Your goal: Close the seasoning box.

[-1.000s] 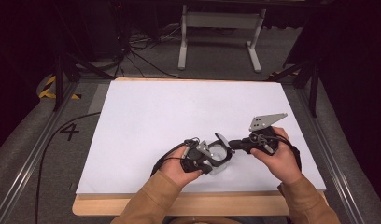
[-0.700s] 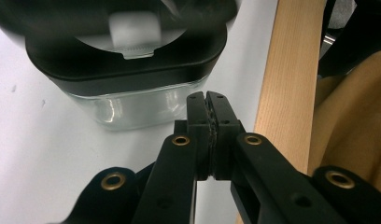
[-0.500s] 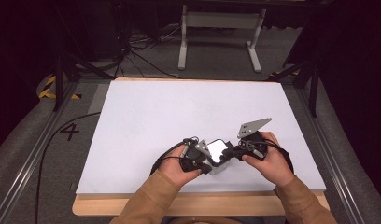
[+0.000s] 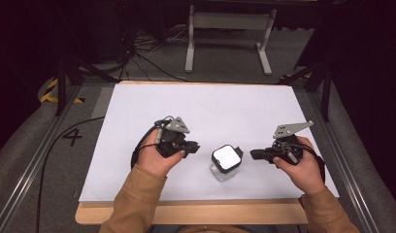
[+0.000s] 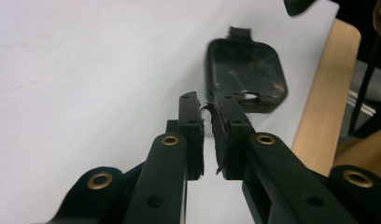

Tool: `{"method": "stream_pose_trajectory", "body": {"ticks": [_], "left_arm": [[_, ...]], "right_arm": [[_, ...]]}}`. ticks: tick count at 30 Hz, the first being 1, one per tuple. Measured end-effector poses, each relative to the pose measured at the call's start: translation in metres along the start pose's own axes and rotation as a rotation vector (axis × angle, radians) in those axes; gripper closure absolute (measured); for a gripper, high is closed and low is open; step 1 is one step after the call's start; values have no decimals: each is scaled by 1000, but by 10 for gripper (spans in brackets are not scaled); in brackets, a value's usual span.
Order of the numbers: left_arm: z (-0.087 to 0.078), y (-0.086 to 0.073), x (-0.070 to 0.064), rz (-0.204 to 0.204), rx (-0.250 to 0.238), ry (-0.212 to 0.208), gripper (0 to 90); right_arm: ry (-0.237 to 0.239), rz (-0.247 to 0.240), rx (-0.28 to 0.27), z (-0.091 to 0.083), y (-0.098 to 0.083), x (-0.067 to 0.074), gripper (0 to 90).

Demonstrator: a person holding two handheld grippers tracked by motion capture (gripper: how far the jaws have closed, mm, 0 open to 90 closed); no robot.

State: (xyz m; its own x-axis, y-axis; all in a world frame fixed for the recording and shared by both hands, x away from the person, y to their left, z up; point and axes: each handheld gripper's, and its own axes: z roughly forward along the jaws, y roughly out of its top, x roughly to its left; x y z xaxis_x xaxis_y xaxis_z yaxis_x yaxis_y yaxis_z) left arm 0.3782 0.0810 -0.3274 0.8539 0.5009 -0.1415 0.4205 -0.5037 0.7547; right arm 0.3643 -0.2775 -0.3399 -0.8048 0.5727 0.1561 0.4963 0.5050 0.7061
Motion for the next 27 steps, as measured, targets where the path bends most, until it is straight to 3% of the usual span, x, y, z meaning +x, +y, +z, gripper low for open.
{"method": "stream_pose_trajectory", "body": {"ticks": [9, 11, 17, 27], "left_arm": [[-17, -7, 13, -65, -56, 56, 796], [-19, -9, 16, -70, -46, 89, 794], [-19, -12, 19, -69, -28, 104, 791], [-22, -18, 17, -78, -19, 118, 776]], "right_arm": [[34, 4, 56, 15, -8, -12, 900], [48, -21, 81, 23, -9, -13, 900], [55, -50, 134, 40, -11, -13, 900], [31, -35, 158, 54, -10, -22, 900]]}}
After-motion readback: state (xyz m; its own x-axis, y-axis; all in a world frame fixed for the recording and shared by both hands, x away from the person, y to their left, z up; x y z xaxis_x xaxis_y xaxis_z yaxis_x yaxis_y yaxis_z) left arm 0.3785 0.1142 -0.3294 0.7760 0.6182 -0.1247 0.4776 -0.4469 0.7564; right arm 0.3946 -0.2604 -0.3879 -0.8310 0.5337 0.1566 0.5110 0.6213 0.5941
